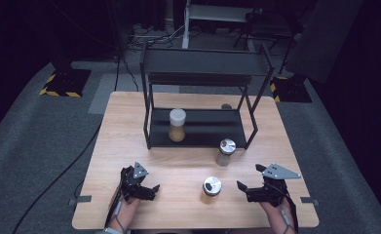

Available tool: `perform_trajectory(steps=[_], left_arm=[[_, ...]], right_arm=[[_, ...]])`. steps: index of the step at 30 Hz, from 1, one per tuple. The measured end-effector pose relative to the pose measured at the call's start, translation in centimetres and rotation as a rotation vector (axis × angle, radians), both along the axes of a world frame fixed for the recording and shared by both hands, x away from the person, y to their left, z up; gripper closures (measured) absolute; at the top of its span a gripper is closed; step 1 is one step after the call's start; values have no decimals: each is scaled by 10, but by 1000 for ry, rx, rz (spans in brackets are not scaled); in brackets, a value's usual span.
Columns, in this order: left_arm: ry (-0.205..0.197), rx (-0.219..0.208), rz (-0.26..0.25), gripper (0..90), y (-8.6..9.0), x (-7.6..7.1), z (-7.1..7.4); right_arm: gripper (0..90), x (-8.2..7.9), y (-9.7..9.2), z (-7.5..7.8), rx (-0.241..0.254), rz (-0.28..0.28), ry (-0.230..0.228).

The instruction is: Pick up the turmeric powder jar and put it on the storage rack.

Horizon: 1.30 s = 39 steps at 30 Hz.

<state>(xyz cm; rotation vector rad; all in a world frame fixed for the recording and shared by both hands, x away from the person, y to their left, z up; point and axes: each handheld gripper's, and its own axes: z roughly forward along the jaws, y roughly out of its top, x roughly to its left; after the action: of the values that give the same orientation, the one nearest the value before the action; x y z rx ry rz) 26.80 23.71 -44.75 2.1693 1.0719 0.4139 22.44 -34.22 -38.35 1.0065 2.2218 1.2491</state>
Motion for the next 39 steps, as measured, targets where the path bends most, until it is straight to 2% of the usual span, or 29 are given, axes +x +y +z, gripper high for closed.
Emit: perform_trajectory(steps=[10, 27, 39], left_arm=[[0, 1, 0, 1, 0, 0, 0], [0, 3, -2, 1, 0, 0, 0], [1, 0, -3, 1, 0, 0, 0]], right_arm=[[21, -3, 21, 1, 15, 58, -1], [34, -6, 51, -3, 50, 77, 5], [36, -6, 72, -8, 24, 87, 11]])
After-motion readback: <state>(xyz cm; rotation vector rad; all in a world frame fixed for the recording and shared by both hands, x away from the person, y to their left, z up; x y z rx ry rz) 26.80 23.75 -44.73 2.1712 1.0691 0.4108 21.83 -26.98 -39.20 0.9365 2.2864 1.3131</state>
